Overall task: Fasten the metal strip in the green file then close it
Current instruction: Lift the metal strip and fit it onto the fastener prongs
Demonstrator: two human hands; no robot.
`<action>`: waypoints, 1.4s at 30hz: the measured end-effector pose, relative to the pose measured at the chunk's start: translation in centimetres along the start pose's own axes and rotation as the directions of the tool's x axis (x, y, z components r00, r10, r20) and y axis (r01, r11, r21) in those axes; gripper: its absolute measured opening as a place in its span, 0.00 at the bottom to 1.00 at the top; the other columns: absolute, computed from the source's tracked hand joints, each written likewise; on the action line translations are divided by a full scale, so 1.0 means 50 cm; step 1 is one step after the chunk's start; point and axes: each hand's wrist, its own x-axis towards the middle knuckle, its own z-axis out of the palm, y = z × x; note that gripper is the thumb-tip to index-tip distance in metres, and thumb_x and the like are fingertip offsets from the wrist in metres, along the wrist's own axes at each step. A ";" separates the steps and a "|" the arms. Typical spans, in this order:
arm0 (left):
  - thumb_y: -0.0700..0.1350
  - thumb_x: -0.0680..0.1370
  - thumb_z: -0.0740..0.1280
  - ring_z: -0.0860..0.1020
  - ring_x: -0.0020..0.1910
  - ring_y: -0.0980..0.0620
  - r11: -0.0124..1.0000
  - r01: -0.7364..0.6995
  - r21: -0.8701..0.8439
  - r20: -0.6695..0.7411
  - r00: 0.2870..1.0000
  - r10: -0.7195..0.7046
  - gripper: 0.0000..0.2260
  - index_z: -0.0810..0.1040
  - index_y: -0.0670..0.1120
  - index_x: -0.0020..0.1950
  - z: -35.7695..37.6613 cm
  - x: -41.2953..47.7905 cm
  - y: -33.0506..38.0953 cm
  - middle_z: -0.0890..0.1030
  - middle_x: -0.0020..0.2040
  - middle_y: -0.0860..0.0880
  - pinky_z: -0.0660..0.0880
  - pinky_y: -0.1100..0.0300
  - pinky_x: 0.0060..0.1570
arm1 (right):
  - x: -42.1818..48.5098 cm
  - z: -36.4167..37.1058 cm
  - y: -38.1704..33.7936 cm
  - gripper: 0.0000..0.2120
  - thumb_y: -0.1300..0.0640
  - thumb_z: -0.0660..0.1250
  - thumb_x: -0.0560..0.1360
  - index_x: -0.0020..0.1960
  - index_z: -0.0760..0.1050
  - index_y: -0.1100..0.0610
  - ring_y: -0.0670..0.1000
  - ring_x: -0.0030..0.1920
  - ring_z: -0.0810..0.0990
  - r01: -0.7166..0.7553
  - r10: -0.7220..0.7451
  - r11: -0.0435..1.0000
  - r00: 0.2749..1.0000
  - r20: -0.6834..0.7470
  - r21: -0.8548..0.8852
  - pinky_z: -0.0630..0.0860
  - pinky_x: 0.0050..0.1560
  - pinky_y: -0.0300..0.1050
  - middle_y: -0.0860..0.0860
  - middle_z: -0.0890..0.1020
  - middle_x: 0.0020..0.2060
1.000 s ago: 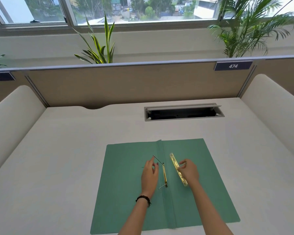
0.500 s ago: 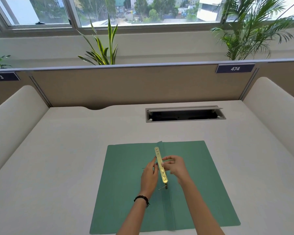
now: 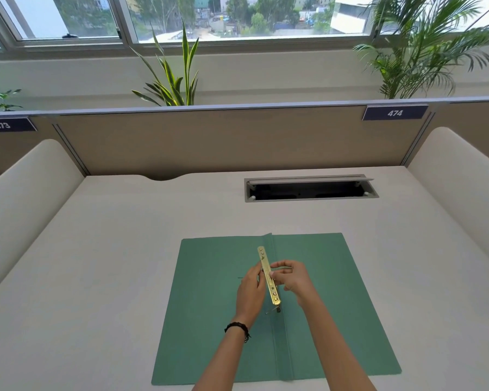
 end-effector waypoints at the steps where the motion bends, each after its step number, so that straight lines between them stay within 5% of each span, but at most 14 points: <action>1: 0.44 0.81 0.55 0.75 0.37 0.57 1.000 -0.004 0.013 0.010 1.000 0.004 0.12 0.76 0.54 0.55 -0.001 0.000 -0.003 0.78 0.42 0.52 0.69 0.63 0.35 | 0.001 -0.001 0.002 0.08 0.69 0.68 0.71 0.50 0.77 0.64 0.46 0.28 0.78 -0.002 0.002 1.000 1.000 0.000 0.000 0.67 0.21 0.30 0.55 0.81 0.34; 5: 0.43 0.80 0.57 0.70 0.28 0.58 0.995 0.085 0.058 0.134 0.987 -0.092 0.14 0.74 0.54 0.62 -0.023 -0.006 -0.033 0.79 0.41 0.50 0.71 0.58 0.32 | 0.006 0.000 0.015 0.07 0.70 0.67 0.71 0.48 0.76 0.63 0.45 0.27 0.79 -0.024 0.024 1.000 1.000 -0.001 -0.006 0.67 0.19 0.30 0.55 0.81 0.32; 7: 0.41 0.78 0.59 0.74 0.31 0.54 0.988 0.152 0.038 0.289 0.945 -0.157 0.11 0.76 0.52 0.57 -0.042 -0.014 -0.052 0.79 0.39 0.51 0.76 0.51 0.38 | 0.010 0.001 0.023 0.08 0.71 0.67 0.71 0.48 0.76 0.63 0.47 0.28 0.78 -0.045 0.045 0.999 0.999 -0.006 -0.009 0.68 0.21 0.31 0.57 0.81 0.34; 10: 0.41 0.76 0.67 0.75 0.34 0.54 0.984 0.176 0.023 0.647 0.748 -0.149 0.12 0.73 0.54 0.57 -0.069 -0.031 -0.073 0.78 0.42 0.53 0.75 0.59 0.37 | 0.013 0.004 0.035 0.08 0.70 0.68 0.71 0.49 0.76 0.63 0.49 0.31 0.78 -0.068 0.068 0.997 0.998 0.004 -0.022 0.66 0.27 0.38 0.60 0.81 0.40; 12: 0.43 0.74 0.70 0.74 0.35 0.54 0.984 0.175 0.013 0.740 0.660 -0.127 0.17 0.73 0.55 0.61 -0.073 -0.038 -0.076 0.80 0.45 0.54 0.71 0.63 0.35 | 0.014 0.005 0.039 0.08 0.70 0.68 0.71 0.49 0.76 0.63 0.49 0.31 0.78 -0.070 0.071 0.997 0.997 0.006 -0.020 0.66 0.28 0.39 0.60 0.81 0.40; 17: 0.43 0.77 0.67 0.68 0.32 0.57 0.986 0.153 -0.062 0.615 0.784 -0.083 0.10 0.81 0.45 0.57 -0.058 -0.035 -0.069 0.83 0.39 0.58 0.67 0.63 0.34 | 0.018 0.007 0.040 0.09 0.69 0.68 0.70 0.49 0.77 0.62 0.49 0.31 0.78 -0.071 0.071 0.997 0.997 0.014 -0.004 0.66 0.28 0.38 0.58 0.80 0.38; 19: 0.43 0.77 0.66 0.69 0.32 0.57 0.983 0.166 -0.076 0.591 0.802 -0.090 0.09 0.82 0.43 0.54 -0.054 -0.031 -0.064 0.84 0.41 0.53 0.69 0.64 0.35 | 0.018 0.004 0.039 0.08 0.69 0.69 0.70 0.49 0.77 0.61 0.49 0.32 0.78 -0.069 0.069 0.998 0.997 0.019 0.002 0.66 0.31 0.40 0.57 0.81 0.38; 24: 0.43 0.78 0.65 0.74 0.31 0.61 0.987 0.145 -0.072 0.605 0.793 -0.072 0.10 0.82 0.39 0.53 -0.049 -0.018 -0.059 0.84 0.53 0.41 0.73 0.68 0.35 | 0.020 -0.006 0.033 0.07 0.67 0.68 0.71 0.47 0.78 0.58 0.46 0.32 0.80 -0.063 0.062 0.998 0.997 0.035 0.021 0.67 0.33 0.41 0.50 0.82 0.34; 29: 0.42 0.78 0.64 0.75 0.31 0.62 0.990 0.131 -0.054 0.616 0.784 -0.070 0.11 0.82 0.38 0.53 -0.044 -0.011 -0.059 0.84 0.53 0.41 0.73 0.71 0.34 | 0.018 -0.009 0.031 0.07 0.67 0.69 0.71 0.46 0.78 0.57 0.43 0.29 0.80 -0.051 0.050 0.998 0.998 0.040 0.031 0.67 0.34 0.41 0.49 0.82 0.34; 33: 0.43 0.78 0.65 0.77 0.38 0.53 0.992 0.117 -0.050 0.604 0.794 -0.063 0.10 0.83 0.39 0.51 -0.041 -0.008 -0.059 0.84 0.54 0.41 0.75 0.67 0.36 | 0.016 -0.008 0.030 0.07 0.66 0.69 0.71 0.47 0.79 0.57 0.43 0.30 0.80 -0.045 0.043 0.998 0.998 0.052 0.032 0.68 0.35 0.41 0.49 0.82 0.34; 39: 0.42 0.78 0.64 0.77 0.32 0.61 0.992 0.112 -0.053 0.596 0.801 -0.059 0.11 0.83 0.37 0.51 -0.036 -0.008 -0.060 0.84 0.53 0.41 0.75 0.68 0.36 | 0.013 -0.005 0.033 0.07 0.67 0.69 0.71 0.45 0.78 0.57 0.44 0.30 0.80 -0.032 0.030 0.999 0.998 0.058 0.035 0.68 0.34 0.41 0.50 0.82 0.34; 42: 0.41 0.78 0.64 0.79 0.36 0.62 0.992 0.106 -0.065 0.600 0.798 -0.046 0.11 0.82 0.36 0.52 -0.035 -0.010 -0.059 0.84 0.53 0.39 0.75 0.69 0.34 | 0.012 -0.004 0.036 0.07 0.67 0.69 0.71 0.44 0.78 0.56 0.45 0.31 0.80 -0.030 0.027 0.999 0.998 0.057 0.042 0.68 0.34 0.41 0.50 0.82 0.33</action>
